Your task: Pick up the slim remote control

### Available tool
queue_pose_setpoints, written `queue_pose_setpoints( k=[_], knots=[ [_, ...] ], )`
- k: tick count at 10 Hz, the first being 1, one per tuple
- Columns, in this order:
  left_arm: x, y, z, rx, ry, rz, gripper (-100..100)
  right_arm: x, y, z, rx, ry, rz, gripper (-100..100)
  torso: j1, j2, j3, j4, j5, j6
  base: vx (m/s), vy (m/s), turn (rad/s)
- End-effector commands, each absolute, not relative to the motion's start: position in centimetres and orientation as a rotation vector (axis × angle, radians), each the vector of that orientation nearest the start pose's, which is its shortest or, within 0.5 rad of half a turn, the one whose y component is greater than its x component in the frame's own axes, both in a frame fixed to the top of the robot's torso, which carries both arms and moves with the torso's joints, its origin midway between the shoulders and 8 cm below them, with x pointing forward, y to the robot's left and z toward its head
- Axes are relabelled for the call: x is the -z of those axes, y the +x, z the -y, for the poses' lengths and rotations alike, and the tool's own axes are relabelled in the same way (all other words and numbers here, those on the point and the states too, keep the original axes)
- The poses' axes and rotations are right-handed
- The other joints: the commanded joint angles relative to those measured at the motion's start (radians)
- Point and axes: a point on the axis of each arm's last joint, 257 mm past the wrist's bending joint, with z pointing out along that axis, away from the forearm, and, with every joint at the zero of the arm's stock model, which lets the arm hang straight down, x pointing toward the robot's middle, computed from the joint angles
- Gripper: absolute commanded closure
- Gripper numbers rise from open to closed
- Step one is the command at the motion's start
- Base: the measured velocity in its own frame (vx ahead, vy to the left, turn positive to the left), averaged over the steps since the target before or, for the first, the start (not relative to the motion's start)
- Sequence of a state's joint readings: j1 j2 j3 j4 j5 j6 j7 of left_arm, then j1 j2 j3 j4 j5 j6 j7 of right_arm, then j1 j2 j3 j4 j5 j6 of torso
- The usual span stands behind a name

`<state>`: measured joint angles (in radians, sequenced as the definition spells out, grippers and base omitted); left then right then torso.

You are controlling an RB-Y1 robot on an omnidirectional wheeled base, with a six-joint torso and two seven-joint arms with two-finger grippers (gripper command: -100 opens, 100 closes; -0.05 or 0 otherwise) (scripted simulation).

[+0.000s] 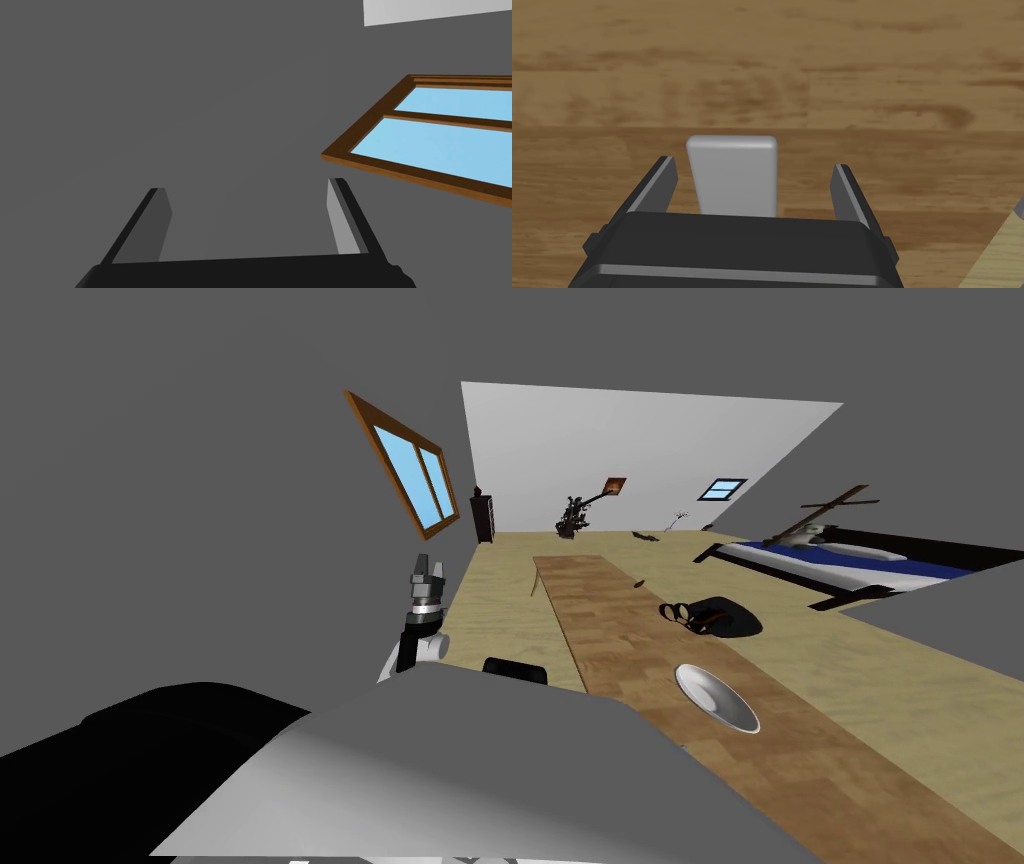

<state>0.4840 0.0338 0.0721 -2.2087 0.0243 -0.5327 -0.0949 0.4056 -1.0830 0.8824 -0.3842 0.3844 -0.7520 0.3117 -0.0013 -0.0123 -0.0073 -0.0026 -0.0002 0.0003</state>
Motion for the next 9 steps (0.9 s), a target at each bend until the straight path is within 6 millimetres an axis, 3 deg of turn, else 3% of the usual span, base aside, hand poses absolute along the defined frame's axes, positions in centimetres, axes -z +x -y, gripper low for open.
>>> queue_pose_setpoints(
  k=[1,2,3,5,8,9],
  knots=[
    [-0.6,34.8,-30.5,1.157,-0.622,-0.657,0,48.2,-12.0,64.9,0.025,-0.251,-3.155,-100,0.0,0.0,0.0,0.0,0.0,0.0,0.112,0.001,0.004],
    [-0.6,34.8,-30.5,1.157,-0.622,-0.657,0,48.0,-12.2,65.3,0.041,-0.247,-3.161,-100,0.002,0.004,0.002,0.001,0.0,0.0,0.021,0.025,-0.007],
    [-0.7,34.9,-30.5,1.157,-0.622,-0.657,0,48.4,-11.2,65.1,0.035,-0.286,-3.147,-100,0.004,0.01,0.006,0.002,0.001,0.001,0.117,0.003,0.056],
    [-0.6,34.8,-30.5,1.157,-0.622,-0.657,0,48.6,-10.9,64.8,0.022,-0.29,-3.142,-100,0.002,0.004,0.002,0.001,0.0,0.0,0.126,-0.004,0.022],
    [-0.7,34.9,-30.5,1.157,-0.622,-0.657,0,48.5,-11.1,65.1,0.037,-0.285,-3.147,-100,0.002,0.014,0.008,0.003,0.001,0.001,0.001,-0.002,-0.003],
    [-0.7,34.9,-30.5,1.157,-0.622,-0.657,0,48.5,-11.1,65.1,0.035,-0.286,-3.147,0,0.002,0.014,0.008,0.003,0.001,0.001,0.0,0.0,0.0]
  ],
)
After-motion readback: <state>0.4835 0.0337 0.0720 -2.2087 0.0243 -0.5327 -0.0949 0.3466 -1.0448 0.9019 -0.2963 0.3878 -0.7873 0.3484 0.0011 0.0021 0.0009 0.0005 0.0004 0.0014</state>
